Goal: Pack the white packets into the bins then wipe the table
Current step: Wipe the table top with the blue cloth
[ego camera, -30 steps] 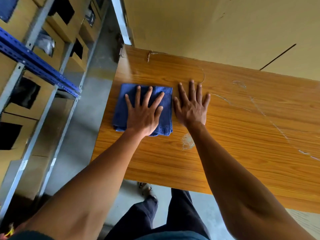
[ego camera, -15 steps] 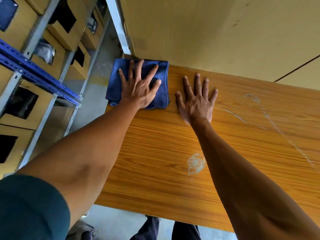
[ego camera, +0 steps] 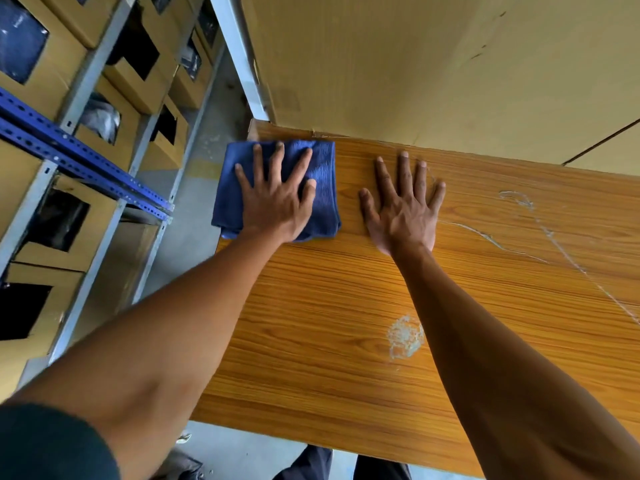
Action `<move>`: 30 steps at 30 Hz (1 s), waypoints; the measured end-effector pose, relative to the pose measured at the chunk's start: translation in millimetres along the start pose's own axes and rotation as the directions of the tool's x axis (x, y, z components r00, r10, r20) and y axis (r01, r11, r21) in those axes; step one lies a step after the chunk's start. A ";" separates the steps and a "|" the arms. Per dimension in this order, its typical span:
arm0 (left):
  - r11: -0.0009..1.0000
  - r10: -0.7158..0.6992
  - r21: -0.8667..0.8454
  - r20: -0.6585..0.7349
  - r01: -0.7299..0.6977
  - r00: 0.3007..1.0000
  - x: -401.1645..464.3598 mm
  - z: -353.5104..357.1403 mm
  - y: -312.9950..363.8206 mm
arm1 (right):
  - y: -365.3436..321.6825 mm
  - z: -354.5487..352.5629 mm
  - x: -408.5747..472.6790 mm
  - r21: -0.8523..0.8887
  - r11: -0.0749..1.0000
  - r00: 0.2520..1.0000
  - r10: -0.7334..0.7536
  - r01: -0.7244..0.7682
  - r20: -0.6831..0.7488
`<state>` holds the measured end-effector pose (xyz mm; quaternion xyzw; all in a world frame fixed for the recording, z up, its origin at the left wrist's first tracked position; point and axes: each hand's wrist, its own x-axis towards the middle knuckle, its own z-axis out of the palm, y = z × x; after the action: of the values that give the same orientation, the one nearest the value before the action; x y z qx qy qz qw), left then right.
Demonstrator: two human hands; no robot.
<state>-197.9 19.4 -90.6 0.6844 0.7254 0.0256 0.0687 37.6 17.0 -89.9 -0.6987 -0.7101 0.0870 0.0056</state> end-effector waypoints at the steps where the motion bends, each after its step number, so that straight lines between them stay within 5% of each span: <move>1: 1.000 -0.004 0.001 0.009 0.004 1.000 13.5 -1.1 -2.3 | -0.2 0.5 0.6 -0.001 1.000 1.000 0.001 -0.001 -0.002; 6: 1.000 -0.001 0.004 0.018 0.001 1.000 35.1 -3.0 -5.0 | 0.1 0.6 2.4 -0.004 1.000 1.000 -0.005 0.005 -0.011; 14: 0.998 -0.043 0.040 -0.015 0.043 0.999 -66.2 4.4 9.3 | -0.3 -0.5 -1.4 -0.003 1.000 1.000 0.007 -0.007 -0.014; 22: 0.989 -0.146 0.006 0.029 0.146 0.989 35.7 -4.6 -0.9 | 0.2 1.3 0.9 0.006 1.000 1.000 0.002 -0.001 -0.018; 30: 0.996 0.002 0.089 -0.049 0.002 0.999 -43.6 -0.6 -3.3 | 0.1 0.8 1.2 -0.012 1.000 1.000 -0.006 0.005 -0.026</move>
<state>-198.9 -24.2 -87.6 0.6860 0.7273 0.0098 0.0202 37.6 18.1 -90.8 -0.6978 -0.7124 0.0737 0.0109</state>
